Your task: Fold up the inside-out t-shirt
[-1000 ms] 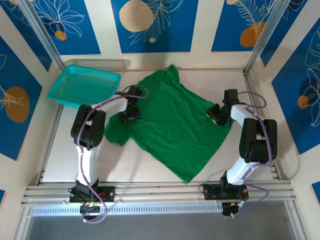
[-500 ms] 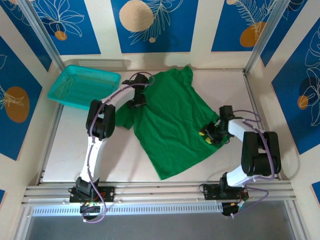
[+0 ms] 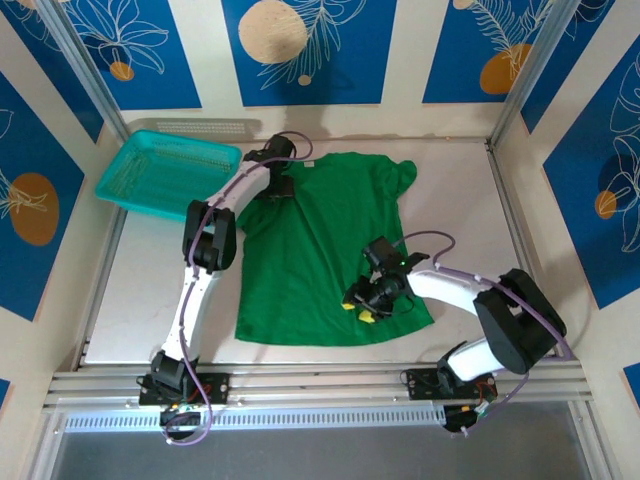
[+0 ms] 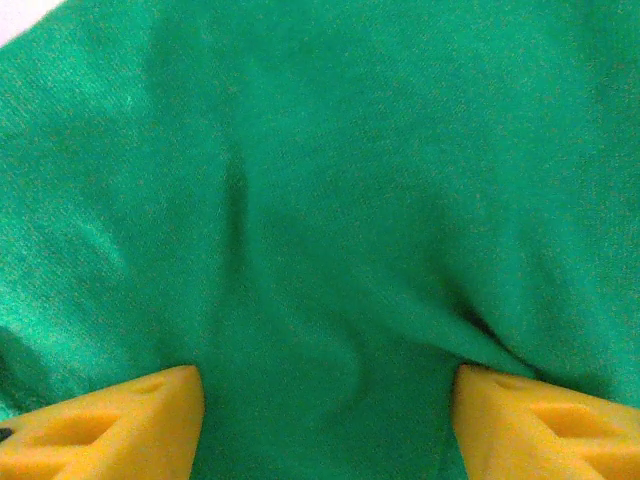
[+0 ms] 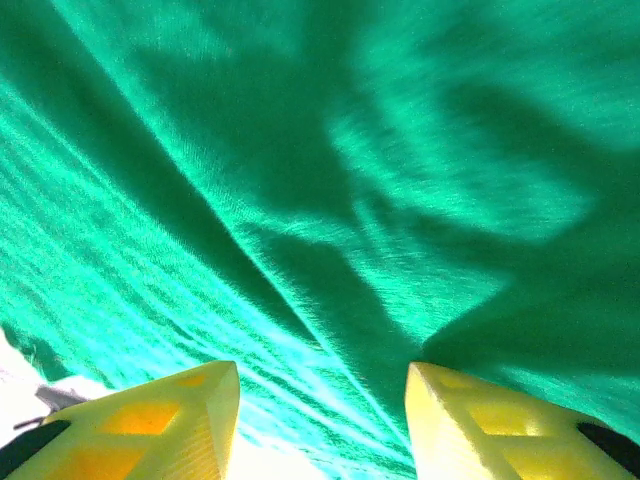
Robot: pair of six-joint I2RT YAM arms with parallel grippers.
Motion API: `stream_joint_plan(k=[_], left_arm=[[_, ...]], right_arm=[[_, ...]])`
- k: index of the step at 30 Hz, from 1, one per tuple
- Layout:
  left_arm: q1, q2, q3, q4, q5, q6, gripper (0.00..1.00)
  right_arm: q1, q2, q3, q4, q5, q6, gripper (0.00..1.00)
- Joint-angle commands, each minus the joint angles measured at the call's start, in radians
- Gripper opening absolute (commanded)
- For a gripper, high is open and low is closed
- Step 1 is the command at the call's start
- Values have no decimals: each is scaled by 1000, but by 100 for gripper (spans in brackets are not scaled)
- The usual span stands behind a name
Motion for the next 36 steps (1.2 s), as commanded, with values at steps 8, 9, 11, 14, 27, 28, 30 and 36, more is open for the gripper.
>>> stream_joint_plan(k=[8,9,11,14,27,28,30,36], left_arm=[[-83,-373,-423,116,81,34,75],[-114,-426,-481,140,87,50,76],[-169,-515,-584,176,136,82,77],[-246,-641,-732,244,243,103,72],[-607,-1011,-1332,681,284,187,67],[-629,-1013,-1341,684,272,203,67],[-666,-1011,-1345,678,249,236,68],[-734,-983,-1342,695,237,286,69]], right_arm=[[-136,-387,-39,-395,125,102,53],[-159,-409,-65,-384,102,106,53],[-242,-443,-81,-432,125,72,53],[-388,-509,-87,-518,225,-29,55],[-614,-475,-230,-344,119,-95,51],[-612,-470,-229,-344,130,-96,48],[-613,-470,-238,-326,140,-98,36],[-621,-496,-226,-312,123,-114,0]])
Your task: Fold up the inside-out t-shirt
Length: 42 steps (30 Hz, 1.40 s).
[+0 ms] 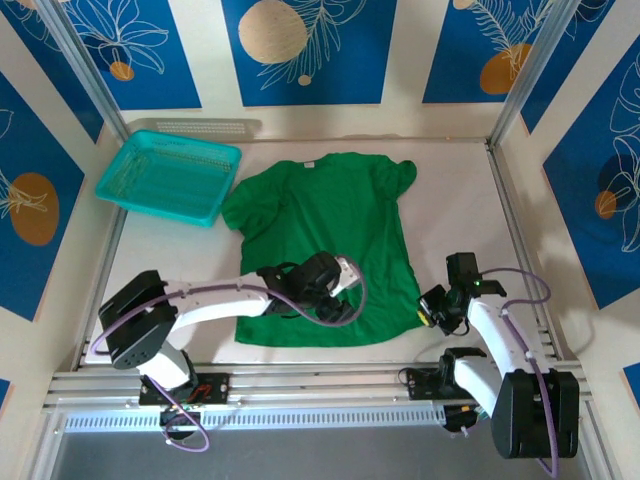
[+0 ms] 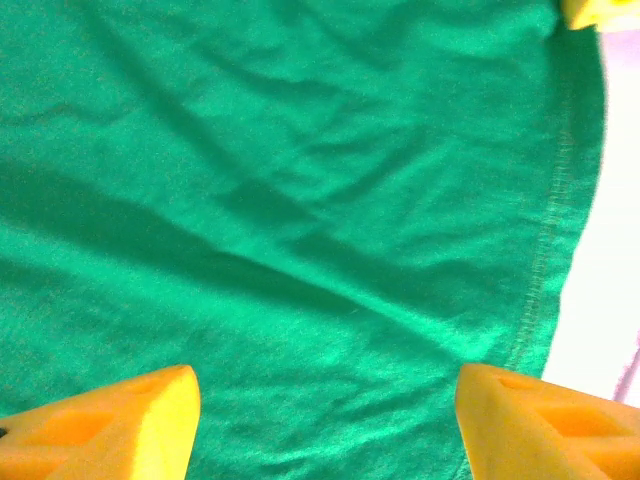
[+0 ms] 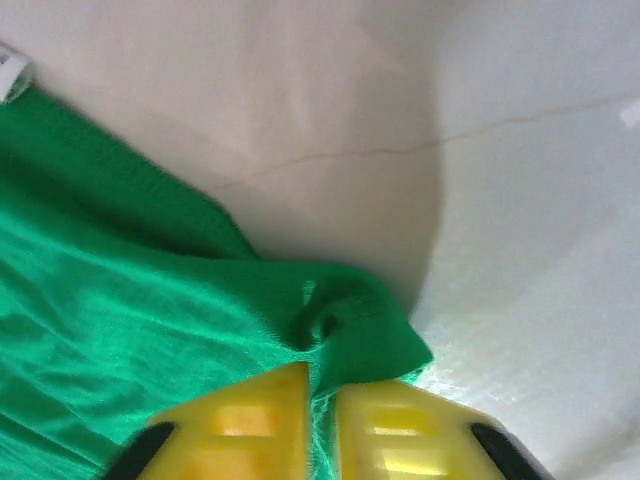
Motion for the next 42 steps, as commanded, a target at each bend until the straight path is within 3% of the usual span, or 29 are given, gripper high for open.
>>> stream_joint_plan(k=[1,10,12,20,34,38,42], left_arm=[[-31,2,1,54,-16,65,70],[-86,158,117,161,33,118,76],[-88,204,140,197,38,115,83],[-90,322,224,225,12,126,89],[-97,217,-1,353,73,63,93],[-97,197,-9,298,4,83,90],[-96,184,-15,250,-96,111,76]], right_arm=[[-3,-33,14,0,-39,-4,0],[11,-74,126,-37,-181,68,0],[11,-62,144,-38,-209,85,0],[-36,-45,188,-48,-228,85,0],[-142,2,249,-41,-290,31,0],[-144,3,250,-25,-297,41,0],[-151,15,263,-39,-295,24,0]])
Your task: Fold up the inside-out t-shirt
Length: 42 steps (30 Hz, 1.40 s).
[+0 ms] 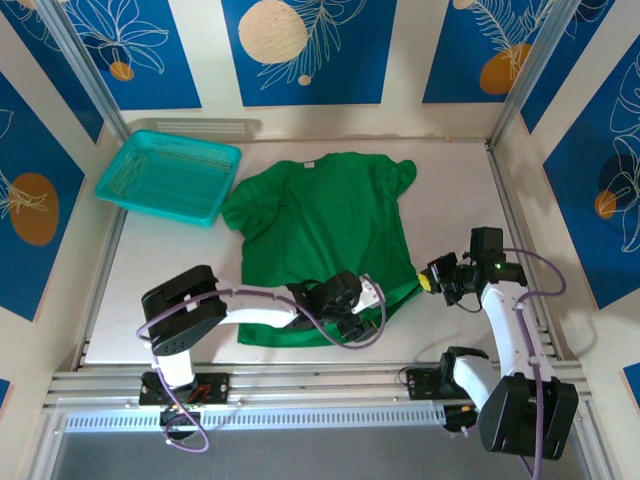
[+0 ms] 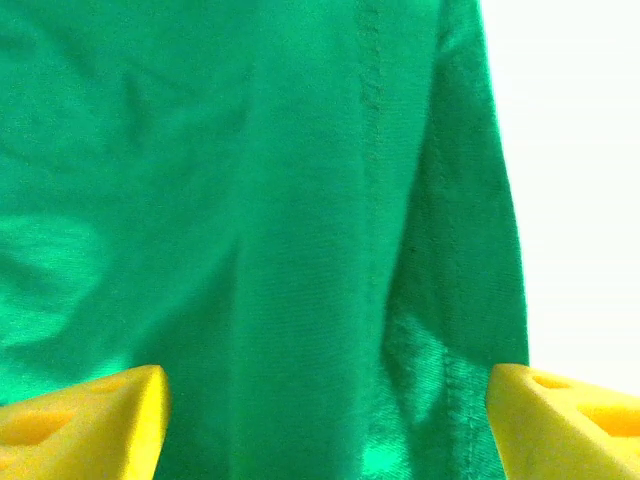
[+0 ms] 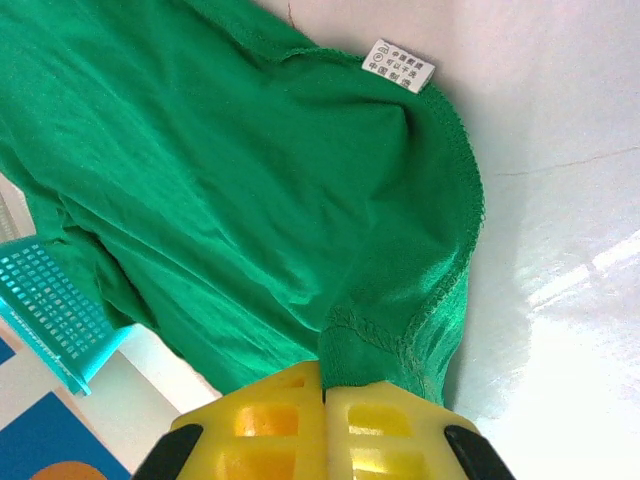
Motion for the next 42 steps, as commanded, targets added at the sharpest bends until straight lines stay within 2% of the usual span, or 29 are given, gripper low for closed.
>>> stream_joint_plan(k=[1,10,13,14,15,16,18,21,24,26,28,30,31,33,36,39,42], left_arm=[[-7,-31,-6,-72,-106,32,72],[-6,-59,-64,-133,-233,88,55],[-5,-82,-103,-136,-284,85,37],[-3,-92,-111,-147,-317,73,26],[2,-101,-112,-167,-353,55,10],[7,-113,-107,-187,-373,41,0],[19,-149,-67,-249,-369,19,0],[21,-180,31,-325,-330,-29,0],[29,-176,116,-359,-260,-76,0],[36,-151,204,-428,-208,-84,0],[37,-127,275,-482,-185,-90,0],[39,-124,307,-511,-206,-110,0],[46,-129,313,-520,-213,-121,0],[75,-149,316,-535,-221,-162,0],[128,-186,304,-521,-171,-200,0],[173,-214,309,-518,-125,-215,0],[216,-231,332,-533,-95,-229,0]], right_arm=[[-15,2,35,-22,-33,-23,0],[-62,-21,47,-43,-42,-50,0],[-85,-15,60,-51,-25,-81,0],[-91,-9,66,-56,-5,-99,0],[-92,-5,70,-58,36,-133,0],[-78,-4,72,-50,101,-170,0],[-26,0,50,-14,237,-240,0],[61,-16,6,90,212,-310,0],[176,-52,-26,122,340,-271,0],[192,-84,-84,173,385,-237,0],[167,-94,-116,208,347,-242,4],[166,-100,-117,226,263,-286,18],[180,-120,-121,232,229,-305,22],[275,-209,-131,228,271,-340,23],[413,-312,-140,223,312,-405,32],[543,-299,-156,263,282,-416,32],[771,-262,-202,391,386,-407,28]])
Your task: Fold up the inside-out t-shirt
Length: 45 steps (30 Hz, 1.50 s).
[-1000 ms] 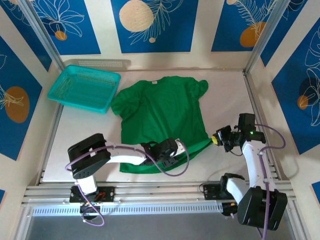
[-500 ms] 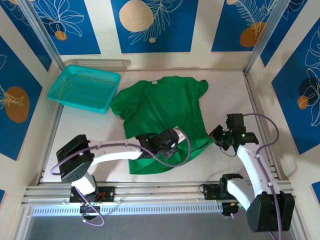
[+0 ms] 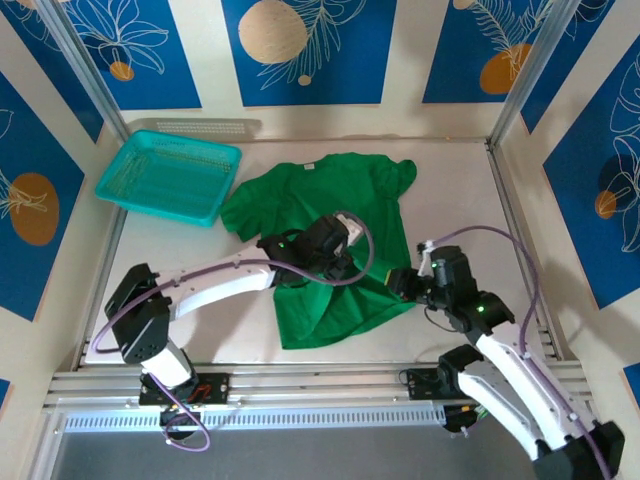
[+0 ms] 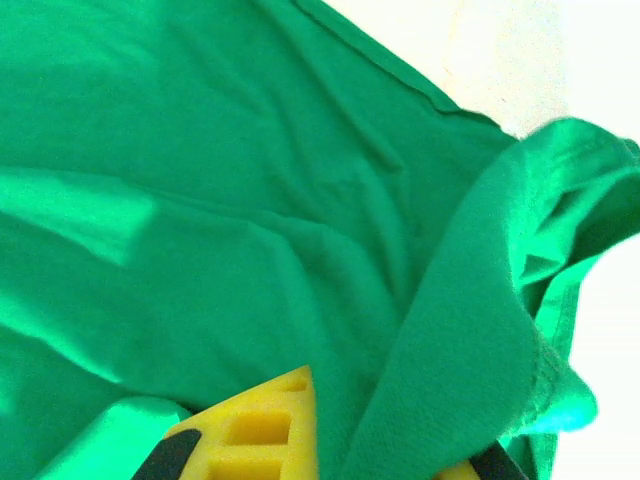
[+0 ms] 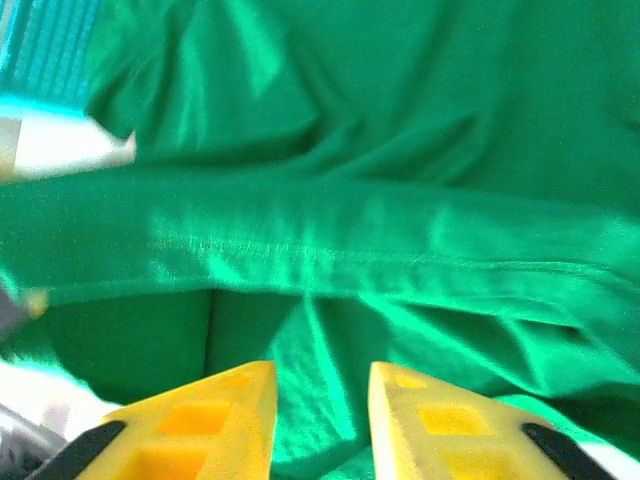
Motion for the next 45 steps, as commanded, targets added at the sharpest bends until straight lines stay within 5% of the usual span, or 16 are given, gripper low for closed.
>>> stream_joint_plan(k=[1,5,9,14,18,26,29,32,35,39,43,45], left_arm=[[40,-56,35,-31,63,-47,0],[71,-70,69,-42,112,-61,0],[76,-87,96,-63,131,-58,0],[77,-114,166,-125,150,-43,0],[77,-128,231,-175,144,-43,0],[75,-162,320,-207,170,-45,0],[76,-178,346,-218,139,-35,0],[84,-207,359,-261,-41,-51,4],[171,-242,340,-335,-170,-122,0],[412,-303,175,-309,-40,-246,0],[546,-377,-22,-285,-15,-293,0],[576,-422,-125,-296,-23,-311,0]], right_arm=[[203,52,-59,141,96,-32,28],[354,184,-61,320,126,-46,36],[384,376,-39,488,139,-97,50],[340,582,-20,778,139,-172,64],[298,778,82,837,244,-187,74],[148,1117,254,871,126,-265,79],[138,1178,252,927,7,-285,62],[125,1118,210,941,-110,-304,0],[102,927,193,879,-244,-373,0],[86,673,282,666,-363,-528,0],[-63,566,351,530,-848,-719,0],[-131,580,399,537,-996,-679,0]])
